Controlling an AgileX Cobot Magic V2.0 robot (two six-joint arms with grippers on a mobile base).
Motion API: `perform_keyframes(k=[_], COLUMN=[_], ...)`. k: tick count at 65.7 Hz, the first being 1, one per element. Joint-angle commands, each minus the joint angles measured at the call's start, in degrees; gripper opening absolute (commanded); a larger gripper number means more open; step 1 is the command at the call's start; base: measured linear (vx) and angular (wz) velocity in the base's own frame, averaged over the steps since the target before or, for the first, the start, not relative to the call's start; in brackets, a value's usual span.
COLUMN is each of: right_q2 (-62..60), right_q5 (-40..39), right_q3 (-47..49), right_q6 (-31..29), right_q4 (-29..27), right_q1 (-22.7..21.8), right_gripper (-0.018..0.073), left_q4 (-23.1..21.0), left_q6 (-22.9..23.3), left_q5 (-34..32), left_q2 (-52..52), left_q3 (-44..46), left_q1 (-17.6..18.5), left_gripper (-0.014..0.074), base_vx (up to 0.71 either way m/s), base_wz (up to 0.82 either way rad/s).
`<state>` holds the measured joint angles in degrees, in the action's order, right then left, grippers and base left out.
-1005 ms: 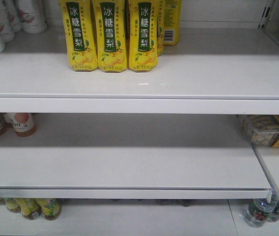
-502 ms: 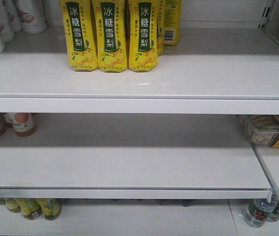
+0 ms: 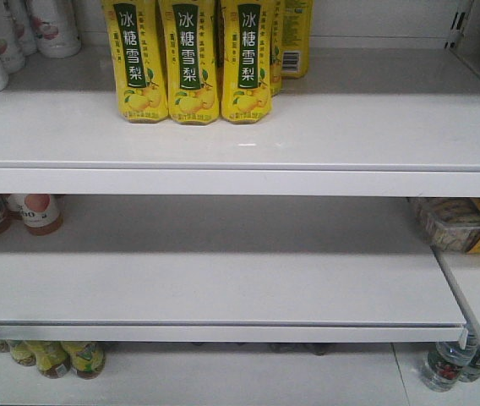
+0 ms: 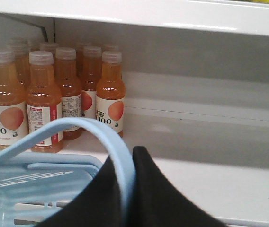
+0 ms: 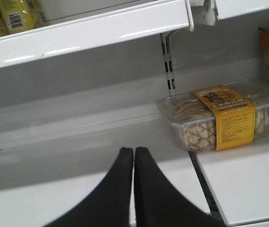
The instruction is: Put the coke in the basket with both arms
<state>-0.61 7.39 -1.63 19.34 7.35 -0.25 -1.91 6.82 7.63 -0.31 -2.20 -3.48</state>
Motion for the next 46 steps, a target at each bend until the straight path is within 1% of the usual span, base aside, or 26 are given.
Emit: perform_keyframes(k=[1,8,12,37,46], right_q2=[-0.79,-0.79,-0.79,-0.79,-0.79], right_q5=[-3.65,-2.96,-2.96,-3.01,-3.2], right_q3=[-0.49,-0.49,-0.49,-0.49,-0.49], right_q6=[-3.24,-7.96,-9.43,-13.95,-13.95], right_q4=[-0.23,-0.36,-0.43,-0.51,-3.15], right_q1=[-0.29,-0.29,-0.29,-0.29,-0.29], right_gripper=[-0.0006,-0.0006,-0.0006,-0.0006,-0.0006], left_q4=[1.58,1.58,1.58,1.58,1.58], left_q6=[-1.23,-1.23,-1.23,-1.23,-1.23], left_q5=[-9.18,-9.18,-9.18,-9.18,-9.18], left_q2=[-1.21,-1.21,-1.21,-1.21,-1.21], left_q3=[1.71,1.71,1.71,1.71,1.71], left_q1=[-0.09,-0.09,-0.09,-0.09,-0.09], left_gripper=[-0.0006,-0.0006,-0.0006,-0.0006,-0.0006], base_vx=[0.0,0.0,0.0,0.0,0.0], base_wz=[0.0,0.0,0.0,0.0,0.0])
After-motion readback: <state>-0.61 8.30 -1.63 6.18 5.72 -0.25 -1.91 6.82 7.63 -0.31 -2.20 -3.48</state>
